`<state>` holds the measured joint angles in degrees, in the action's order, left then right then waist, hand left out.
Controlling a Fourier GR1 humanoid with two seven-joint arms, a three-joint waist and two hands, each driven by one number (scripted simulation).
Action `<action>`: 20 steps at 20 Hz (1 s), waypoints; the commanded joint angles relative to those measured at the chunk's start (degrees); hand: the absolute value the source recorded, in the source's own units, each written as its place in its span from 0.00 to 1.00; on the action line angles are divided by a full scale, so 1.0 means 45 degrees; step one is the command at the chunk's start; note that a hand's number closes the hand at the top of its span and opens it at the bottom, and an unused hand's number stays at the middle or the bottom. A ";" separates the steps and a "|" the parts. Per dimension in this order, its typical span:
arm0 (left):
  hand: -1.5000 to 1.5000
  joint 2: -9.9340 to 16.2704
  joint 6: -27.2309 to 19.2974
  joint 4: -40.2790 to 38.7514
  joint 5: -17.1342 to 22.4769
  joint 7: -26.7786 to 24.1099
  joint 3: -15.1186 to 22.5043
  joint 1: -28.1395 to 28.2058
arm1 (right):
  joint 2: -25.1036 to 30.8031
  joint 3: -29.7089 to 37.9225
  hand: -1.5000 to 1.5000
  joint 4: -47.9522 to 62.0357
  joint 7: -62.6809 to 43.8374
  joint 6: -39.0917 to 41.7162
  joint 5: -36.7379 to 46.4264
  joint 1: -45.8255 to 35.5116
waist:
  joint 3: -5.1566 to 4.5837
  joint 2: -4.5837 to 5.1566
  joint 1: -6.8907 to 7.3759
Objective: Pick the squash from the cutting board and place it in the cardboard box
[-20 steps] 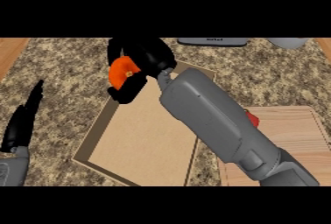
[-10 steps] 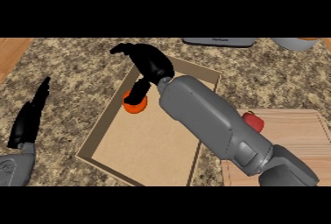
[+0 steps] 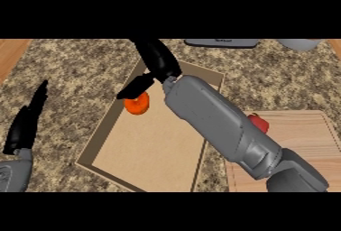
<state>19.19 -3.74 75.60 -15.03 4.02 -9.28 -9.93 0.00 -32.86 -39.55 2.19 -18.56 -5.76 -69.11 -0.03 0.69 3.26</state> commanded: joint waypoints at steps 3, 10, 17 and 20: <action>0.50 -0.0338 -0.0214 0.0774 -0.0012 0.0038 0.0018 0.1156 | 0.0029 0.2037 0.00 0.0674 0.1458 -0.0030 -0.1187 -0.0091 | 0.0012 -0.0084 -0.0280; 0.50 0.0047 0.0038 -0.0035 0.0179 -0.0585 -0.0497 0.0905 | 0.2198 0.3612 0.00 0.0729 0.2627 0.2493 -0.1938 0.0849 | 0.0003 -0.0091 -0.0589; 0.50 0.0142 0.0274 0.1215 0.0184 0.0305 -0.0446 0.1140 | 0.4552 0.4791 0.00 0.2198 0.3817 0.4562 -0.1946 0.1216 | 0.0015 -0.0062 -0.0422; 0.50 0.0032 0.0075 0.0516 0.0109 0.0038 -0.0561 0.0824 | 0.5651 0.4900 0.00 0.2396 0.4374 0.5910 -0.1753 0.1579 | 0.0010 -0.0057 -0.0530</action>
<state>19.65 -3.29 79.07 -14.37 4.69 -11.68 -5.91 20.55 -12.34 -31.72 17.37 2.61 -14.52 -63.78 0.02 0.30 0.83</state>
